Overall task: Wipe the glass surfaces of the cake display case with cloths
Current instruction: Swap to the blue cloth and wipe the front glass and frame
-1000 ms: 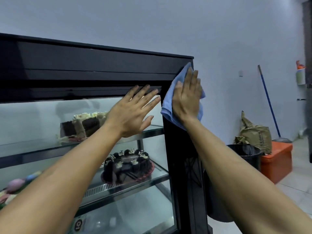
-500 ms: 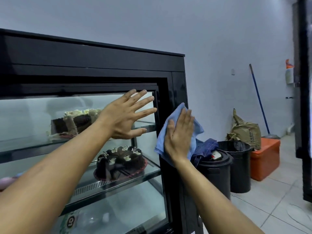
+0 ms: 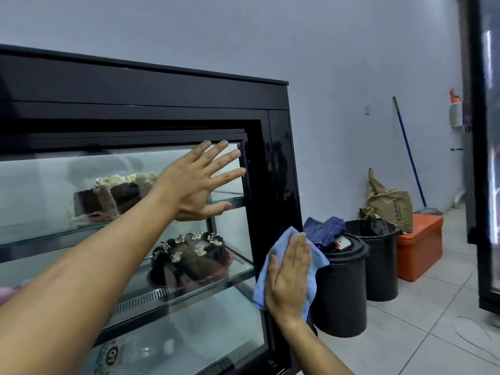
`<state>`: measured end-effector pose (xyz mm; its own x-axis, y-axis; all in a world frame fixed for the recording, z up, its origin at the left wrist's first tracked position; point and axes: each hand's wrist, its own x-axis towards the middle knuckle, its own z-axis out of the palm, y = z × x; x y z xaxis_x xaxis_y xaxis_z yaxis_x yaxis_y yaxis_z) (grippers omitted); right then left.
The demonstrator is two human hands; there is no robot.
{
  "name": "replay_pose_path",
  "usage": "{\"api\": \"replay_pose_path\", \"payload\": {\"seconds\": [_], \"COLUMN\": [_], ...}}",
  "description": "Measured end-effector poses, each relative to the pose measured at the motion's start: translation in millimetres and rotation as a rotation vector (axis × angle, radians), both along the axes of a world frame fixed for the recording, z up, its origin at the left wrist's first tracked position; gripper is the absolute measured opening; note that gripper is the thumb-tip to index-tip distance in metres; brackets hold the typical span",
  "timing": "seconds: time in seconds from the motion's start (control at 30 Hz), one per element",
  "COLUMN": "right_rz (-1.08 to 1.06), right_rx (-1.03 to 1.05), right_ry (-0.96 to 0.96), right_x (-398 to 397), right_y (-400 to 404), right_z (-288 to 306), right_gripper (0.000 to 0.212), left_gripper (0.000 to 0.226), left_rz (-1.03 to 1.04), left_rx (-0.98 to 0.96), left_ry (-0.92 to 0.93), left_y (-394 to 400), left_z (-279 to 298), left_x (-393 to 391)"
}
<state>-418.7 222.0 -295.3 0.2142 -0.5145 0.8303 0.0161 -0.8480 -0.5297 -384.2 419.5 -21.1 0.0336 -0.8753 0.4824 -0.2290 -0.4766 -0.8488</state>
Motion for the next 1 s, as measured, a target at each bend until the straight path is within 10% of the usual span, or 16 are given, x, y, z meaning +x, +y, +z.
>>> {"api": "replay_pose_path", "payload": {"seconds": [0.27,0.5,0.6,0.8,1.0], "right_rz": [0.283,0.094,0.095,0.17,0.143], "right_rx": [0.151,0.457,0.722,0.193,0.578], "right_ry": [-0.095,-0.035,-0.103,-0.083,-0.05], "right_x": [-3.9,-14.3,-9.7,-0.8,-16.5], "right_y": [0.9,17.9,28.9,10.4,23.9], "right_z": [174.1,-13.5,46.5,146.5,-35.5], "right_gripper": [0.067,0.063,0.077,0.069,0.083], "left_gripper": [0.065,0.068,0.066,0.073,0.073], "left_rz": [-0.104,0.012,-0.028,-0.018,-0.042], "left_rx": [0.069,0.084,0.047,-0.027,-0.054], "left_ry": [0.006,-0.046,-0.012,0.034,0.045], "left_y": [-4.4,-4.8,-5.2,-11.5,-14.3], "left_z": [-5.0,-13.0,-12.4,-24.7,-29.3], "left_x": [0.6,1.1,0.2,-7.3,-12.7]}}
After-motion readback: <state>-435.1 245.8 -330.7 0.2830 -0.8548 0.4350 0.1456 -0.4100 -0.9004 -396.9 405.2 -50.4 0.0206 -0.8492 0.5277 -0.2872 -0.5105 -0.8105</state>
